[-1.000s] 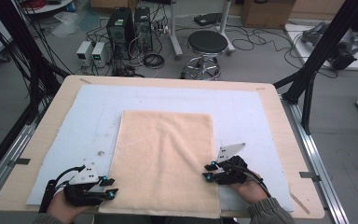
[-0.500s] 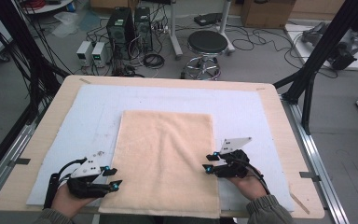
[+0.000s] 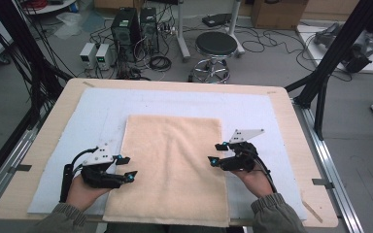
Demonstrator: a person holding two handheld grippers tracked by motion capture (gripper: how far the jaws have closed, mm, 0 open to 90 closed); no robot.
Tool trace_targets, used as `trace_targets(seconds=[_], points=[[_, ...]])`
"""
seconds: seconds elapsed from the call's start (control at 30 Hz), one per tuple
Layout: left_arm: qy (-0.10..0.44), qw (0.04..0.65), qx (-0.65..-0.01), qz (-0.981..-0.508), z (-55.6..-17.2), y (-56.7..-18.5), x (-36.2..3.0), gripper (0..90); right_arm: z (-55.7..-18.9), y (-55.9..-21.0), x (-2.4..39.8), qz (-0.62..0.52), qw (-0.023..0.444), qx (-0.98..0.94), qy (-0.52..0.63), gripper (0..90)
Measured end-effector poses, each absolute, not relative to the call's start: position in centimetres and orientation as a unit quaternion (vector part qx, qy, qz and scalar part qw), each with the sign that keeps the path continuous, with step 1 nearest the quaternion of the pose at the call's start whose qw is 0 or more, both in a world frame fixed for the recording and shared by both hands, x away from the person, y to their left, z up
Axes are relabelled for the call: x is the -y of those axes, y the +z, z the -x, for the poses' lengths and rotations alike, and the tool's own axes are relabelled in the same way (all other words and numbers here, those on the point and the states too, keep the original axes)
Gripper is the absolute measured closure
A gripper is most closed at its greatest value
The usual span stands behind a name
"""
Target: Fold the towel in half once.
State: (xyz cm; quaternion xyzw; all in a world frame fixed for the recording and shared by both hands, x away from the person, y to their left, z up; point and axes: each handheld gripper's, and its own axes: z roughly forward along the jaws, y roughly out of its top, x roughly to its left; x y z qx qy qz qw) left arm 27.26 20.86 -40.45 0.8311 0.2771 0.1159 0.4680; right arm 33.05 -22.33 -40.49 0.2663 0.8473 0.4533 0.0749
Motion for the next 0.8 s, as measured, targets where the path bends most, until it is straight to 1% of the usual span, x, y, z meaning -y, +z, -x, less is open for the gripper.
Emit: trace_targets(seconds=[0.13,0.3,0.43,0.53,0.8], points=[[0.114,0.471,-0.290,-0.825,-28.0,-40.2,-20.8,35.9,-33.9,-39.9,22.1,-0.272,0.077,-0.842,0.459,30.6],[0.124,0.471,-0.296,-0.822,-28.8,-39.6,-20.9,31.6,-34.8,-39.1,22.1,-0.273,0.084,-0.841,0.459,26.7],[0.132,0.475,-0.305,-0.815,-29.4,-38.9,-21.1,28.9,-35.5,-38.6,22.2,-0.276,0.090,-0.843,0.453,25.0],[0.139,0.473,-0.303,-0.816,-29.7,-38.4,-21.2,28.8,-35.8,-38.3,22.2,-0.272,0.097,-0.843,0.454,25.0],[0.147,0.471,-0.314,-0.811,-30.7,-37.8,-21.7,28.6,-36.1,-38.3,22.4,-0.270,0.094,-0.845,0.451,25.1]])
